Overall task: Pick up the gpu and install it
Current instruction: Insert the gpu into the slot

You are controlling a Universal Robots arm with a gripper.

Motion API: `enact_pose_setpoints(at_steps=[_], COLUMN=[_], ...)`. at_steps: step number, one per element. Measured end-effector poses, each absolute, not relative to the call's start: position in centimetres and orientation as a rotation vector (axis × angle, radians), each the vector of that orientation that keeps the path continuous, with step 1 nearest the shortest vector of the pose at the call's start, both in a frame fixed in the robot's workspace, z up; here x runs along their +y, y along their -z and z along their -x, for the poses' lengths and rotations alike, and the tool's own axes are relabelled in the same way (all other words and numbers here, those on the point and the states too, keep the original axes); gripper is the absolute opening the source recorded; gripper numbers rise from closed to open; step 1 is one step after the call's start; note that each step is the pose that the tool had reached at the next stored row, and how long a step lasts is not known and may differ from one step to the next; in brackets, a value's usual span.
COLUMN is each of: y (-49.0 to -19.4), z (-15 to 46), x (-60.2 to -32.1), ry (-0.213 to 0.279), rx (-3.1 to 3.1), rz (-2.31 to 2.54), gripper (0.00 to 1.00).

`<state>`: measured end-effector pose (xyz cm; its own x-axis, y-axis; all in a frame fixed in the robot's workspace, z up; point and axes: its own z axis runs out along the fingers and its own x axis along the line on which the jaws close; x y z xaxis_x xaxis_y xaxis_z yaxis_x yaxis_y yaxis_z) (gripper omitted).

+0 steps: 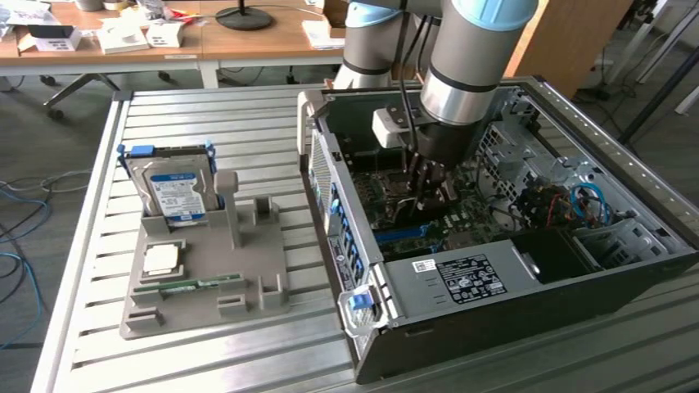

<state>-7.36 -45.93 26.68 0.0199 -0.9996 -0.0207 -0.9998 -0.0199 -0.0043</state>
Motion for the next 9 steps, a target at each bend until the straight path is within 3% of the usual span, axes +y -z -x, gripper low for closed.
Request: enact_pose_setpoints(at_steps=[9], y=[-26.30], z=[7.36], x=[-45.92], ry=[-0.019], rx=[2.187], rz=[2.230], gripper=[0.26])
